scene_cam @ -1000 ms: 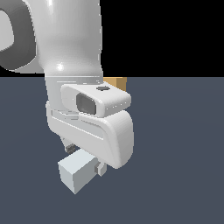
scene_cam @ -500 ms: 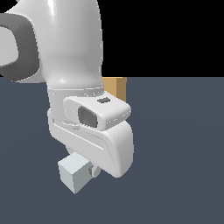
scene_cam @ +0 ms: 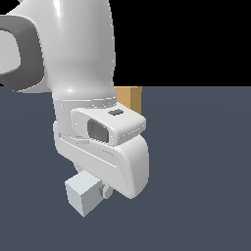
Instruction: Insert the peg into the horizontal hole in a box.
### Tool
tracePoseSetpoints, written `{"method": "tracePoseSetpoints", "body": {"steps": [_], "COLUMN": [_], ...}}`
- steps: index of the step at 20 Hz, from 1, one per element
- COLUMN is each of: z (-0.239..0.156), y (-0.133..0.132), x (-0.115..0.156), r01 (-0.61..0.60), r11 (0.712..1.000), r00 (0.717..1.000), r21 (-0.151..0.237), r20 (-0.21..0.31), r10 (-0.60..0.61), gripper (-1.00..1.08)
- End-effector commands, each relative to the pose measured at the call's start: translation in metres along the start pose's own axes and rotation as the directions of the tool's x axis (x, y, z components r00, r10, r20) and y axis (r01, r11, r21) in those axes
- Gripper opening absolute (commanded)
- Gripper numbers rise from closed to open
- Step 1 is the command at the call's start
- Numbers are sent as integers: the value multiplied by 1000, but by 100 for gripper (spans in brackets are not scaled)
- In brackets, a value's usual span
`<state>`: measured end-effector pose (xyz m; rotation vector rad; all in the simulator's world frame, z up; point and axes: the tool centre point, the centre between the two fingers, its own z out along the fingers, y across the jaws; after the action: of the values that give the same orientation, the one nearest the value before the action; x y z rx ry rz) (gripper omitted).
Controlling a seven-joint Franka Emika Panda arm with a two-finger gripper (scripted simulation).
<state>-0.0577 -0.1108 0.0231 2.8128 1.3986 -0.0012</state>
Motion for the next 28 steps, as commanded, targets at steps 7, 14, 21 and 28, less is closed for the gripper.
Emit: {"method": "tracePoseSetpoints", "body": {"steps": [7,14,21,28], "z": [-10,-28,-41,-45], "y": [-31,-93,-142,-154], "x": [33,86,120,129], "r01": [65,180,261,281], "r11": [998,984,965,960], "r00": [998,984,965,960], "r21": [-1,-1,-1,-1], "r20": [-1,0,0,0], "r10": [-65,-180,-261,-281], "gripper": [-100,-100,-100,-100]}}
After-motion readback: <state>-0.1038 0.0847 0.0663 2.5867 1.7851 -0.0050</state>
